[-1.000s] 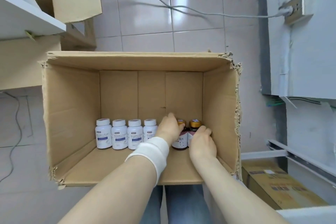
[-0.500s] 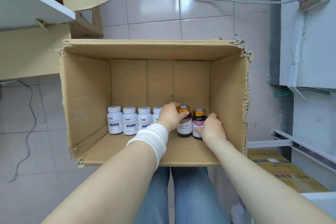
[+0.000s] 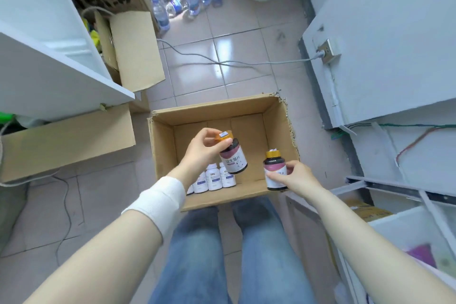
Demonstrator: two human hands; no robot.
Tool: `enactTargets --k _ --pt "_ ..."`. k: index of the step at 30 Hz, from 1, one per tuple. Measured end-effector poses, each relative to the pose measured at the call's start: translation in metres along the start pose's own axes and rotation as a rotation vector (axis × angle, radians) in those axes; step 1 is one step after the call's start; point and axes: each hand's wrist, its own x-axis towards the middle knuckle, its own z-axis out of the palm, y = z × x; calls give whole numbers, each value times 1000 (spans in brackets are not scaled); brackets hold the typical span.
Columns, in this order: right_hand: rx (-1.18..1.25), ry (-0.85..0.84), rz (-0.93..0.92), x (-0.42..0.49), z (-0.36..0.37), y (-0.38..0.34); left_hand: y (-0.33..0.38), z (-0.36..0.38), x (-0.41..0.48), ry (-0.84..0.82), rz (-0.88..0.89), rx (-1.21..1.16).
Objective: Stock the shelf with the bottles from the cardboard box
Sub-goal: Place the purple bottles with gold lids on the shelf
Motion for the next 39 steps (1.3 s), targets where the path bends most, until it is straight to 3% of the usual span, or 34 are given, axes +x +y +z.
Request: enactTargets --k 8,12,17,22,31,39 --pt "691 249 -26 -134 40 0 74 -9 -86 -363 262 -46" --pt "872 371 -69 -199 53 20 86 8 -138 -555 284 54" --pt "1034 639 -134 -287 48 79 78 63 -222 -772 288 51" --pt "1173 865 -189 -403 61 167 47 128 -343 -987 364 125" --pt "1411 1291 -251 -616 155 352 -68 226 -610 -1400 522 312" --pt "1500 1512 -256 -757 191 474 -135 295 -795 -1669 560 352"
